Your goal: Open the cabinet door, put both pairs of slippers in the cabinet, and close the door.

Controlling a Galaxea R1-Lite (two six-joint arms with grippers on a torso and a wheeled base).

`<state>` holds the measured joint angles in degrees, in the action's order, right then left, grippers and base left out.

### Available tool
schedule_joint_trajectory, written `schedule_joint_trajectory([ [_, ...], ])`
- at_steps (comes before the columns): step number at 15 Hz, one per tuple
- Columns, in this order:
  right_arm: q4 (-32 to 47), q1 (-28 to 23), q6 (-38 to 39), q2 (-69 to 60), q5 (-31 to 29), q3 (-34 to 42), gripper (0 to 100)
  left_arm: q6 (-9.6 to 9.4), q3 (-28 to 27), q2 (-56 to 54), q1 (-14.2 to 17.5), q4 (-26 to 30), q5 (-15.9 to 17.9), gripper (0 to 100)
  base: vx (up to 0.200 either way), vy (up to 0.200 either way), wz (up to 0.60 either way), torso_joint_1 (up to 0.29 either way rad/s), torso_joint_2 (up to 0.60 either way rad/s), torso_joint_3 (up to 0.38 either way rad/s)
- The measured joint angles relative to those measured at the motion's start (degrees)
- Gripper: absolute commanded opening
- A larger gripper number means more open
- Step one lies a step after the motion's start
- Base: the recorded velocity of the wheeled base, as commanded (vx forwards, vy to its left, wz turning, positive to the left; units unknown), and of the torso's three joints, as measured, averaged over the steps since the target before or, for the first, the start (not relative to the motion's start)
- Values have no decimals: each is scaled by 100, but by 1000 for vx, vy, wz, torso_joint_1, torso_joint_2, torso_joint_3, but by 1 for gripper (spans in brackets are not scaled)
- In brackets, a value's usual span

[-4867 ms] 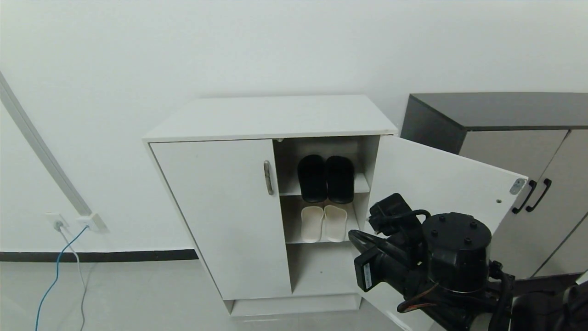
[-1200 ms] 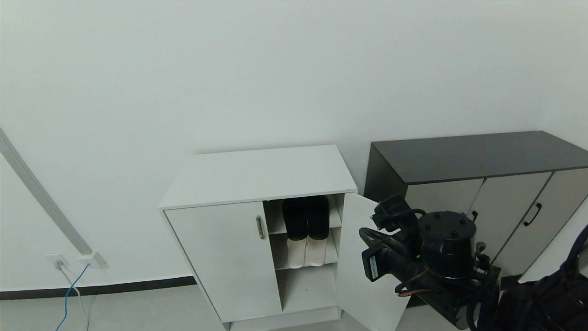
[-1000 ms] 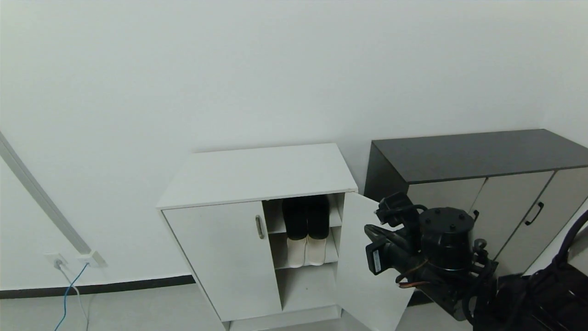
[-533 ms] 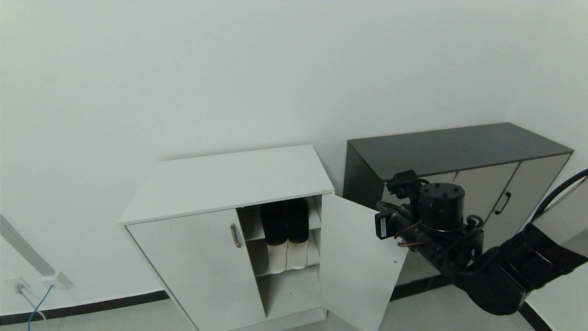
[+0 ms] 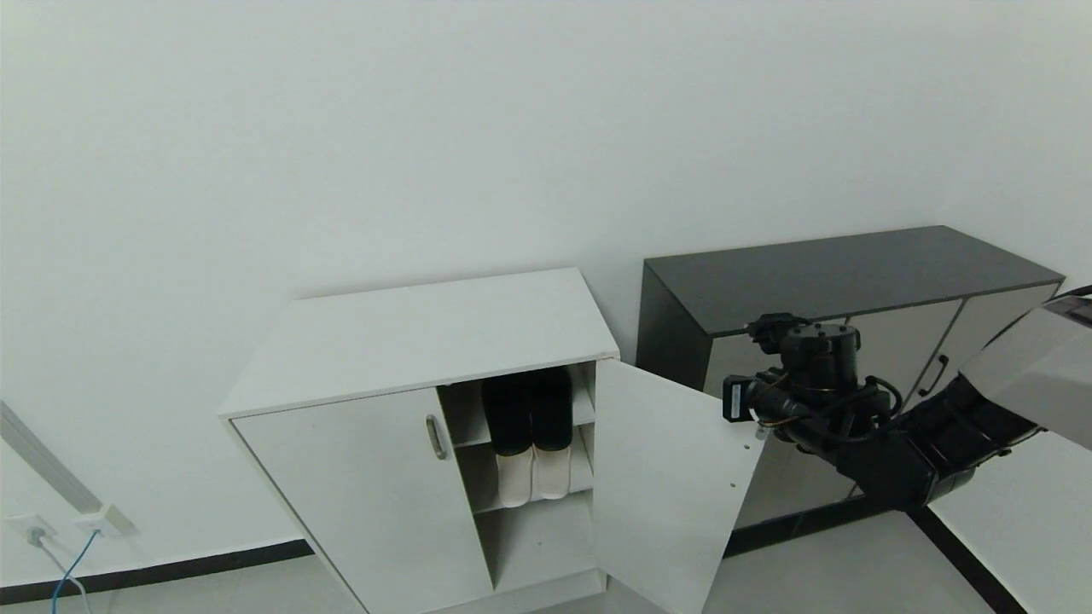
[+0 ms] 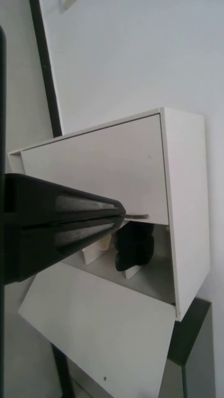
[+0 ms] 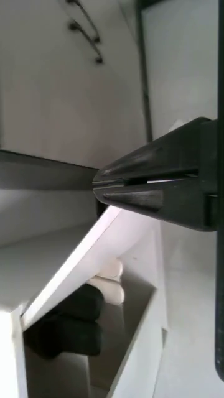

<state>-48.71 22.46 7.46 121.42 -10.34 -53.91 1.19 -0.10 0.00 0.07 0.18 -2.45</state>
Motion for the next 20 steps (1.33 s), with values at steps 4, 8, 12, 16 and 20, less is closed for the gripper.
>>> schedule_joint_trajectory([
  [4, 44, -219, 11, 265, 44, -194, 0, 2, 0, 0, 0, 0, 2, 0, 0, 0, 0, 0, 0, 0],
  [8, 18, -438, 11, 516, 52, -356, 0, 2, 0, 0, 0, -2, 0, 0, 0, 0, 0, 0, 0, 0],
  [12, 13, -485, 11, 684, 52, -435, 0, 0, 0, 0, 0, 0, 2, 0, 0, 0, 0, 0, 0, 0],
  [16, 20, -460, 11, 722, 51, -404, 0, 0, 0, 0, 0, 0, 2, 0, 0, 0, 0, 0, 0, 0],
  [20, 18, -352, 1, 741, 38, -310, 0, 2, 0, 0, 0, 0, 0, 0, 0, 0, 0, 0, 0, 0],
])
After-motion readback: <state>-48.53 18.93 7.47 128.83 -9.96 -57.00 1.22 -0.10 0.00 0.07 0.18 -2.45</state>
